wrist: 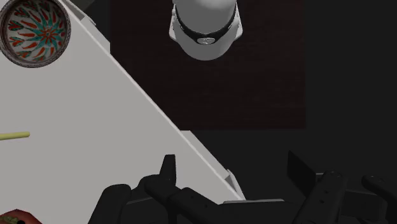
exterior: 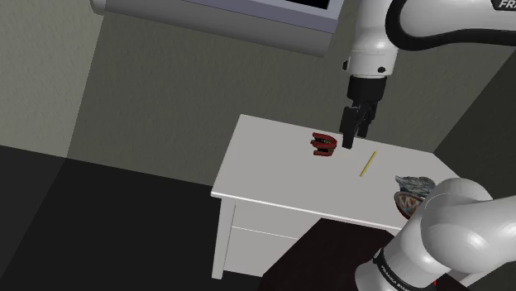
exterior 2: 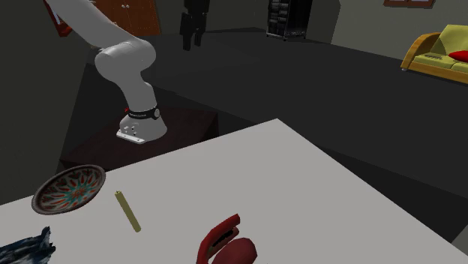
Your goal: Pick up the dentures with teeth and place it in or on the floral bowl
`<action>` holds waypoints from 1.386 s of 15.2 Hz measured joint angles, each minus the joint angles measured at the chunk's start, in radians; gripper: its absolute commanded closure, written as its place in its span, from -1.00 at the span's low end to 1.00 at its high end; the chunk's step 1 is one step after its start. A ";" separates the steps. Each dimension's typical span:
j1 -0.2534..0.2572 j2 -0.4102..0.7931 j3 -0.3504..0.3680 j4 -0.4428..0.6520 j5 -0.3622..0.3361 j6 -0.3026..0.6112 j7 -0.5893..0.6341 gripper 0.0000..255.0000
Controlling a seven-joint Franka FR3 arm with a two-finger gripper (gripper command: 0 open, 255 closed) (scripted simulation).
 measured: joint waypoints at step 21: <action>-0.153 0.416 -0.329 0.043 -0.217 0.460 -0.322 -1.00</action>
